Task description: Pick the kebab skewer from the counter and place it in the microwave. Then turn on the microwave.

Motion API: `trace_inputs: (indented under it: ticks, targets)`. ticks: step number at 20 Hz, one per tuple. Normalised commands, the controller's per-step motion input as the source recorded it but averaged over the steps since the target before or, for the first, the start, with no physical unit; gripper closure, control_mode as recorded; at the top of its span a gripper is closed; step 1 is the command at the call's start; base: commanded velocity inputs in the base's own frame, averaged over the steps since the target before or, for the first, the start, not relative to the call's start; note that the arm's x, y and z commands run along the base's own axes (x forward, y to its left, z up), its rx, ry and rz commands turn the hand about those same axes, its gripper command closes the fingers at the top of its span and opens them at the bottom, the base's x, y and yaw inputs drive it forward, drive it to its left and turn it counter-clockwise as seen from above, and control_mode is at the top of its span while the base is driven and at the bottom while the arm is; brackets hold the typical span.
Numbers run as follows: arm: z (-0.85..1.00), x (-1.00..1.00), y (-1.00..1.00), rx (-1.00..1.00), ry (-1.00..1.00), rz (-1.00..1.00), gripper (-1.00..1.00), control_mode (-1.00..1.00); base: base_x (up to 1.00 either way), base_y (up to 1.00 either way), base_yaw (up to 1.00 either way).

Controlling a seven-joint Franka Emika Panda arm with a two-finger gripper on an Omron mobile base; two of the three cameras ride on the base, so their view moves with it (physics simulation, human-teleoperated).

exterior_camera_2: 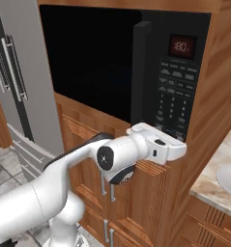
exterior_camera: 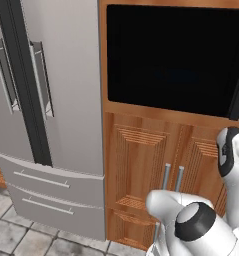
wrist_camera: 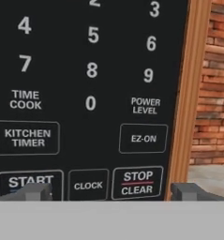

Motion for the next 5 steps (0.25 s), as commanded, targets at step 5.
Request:
trace_inputs:
  ticks: [5]
  targets:
    - [0.0, 0.02, 0.0, 0.0, 0.01, 0.0, -1.0, -1.0, 0.0, 0.0, 0.0]
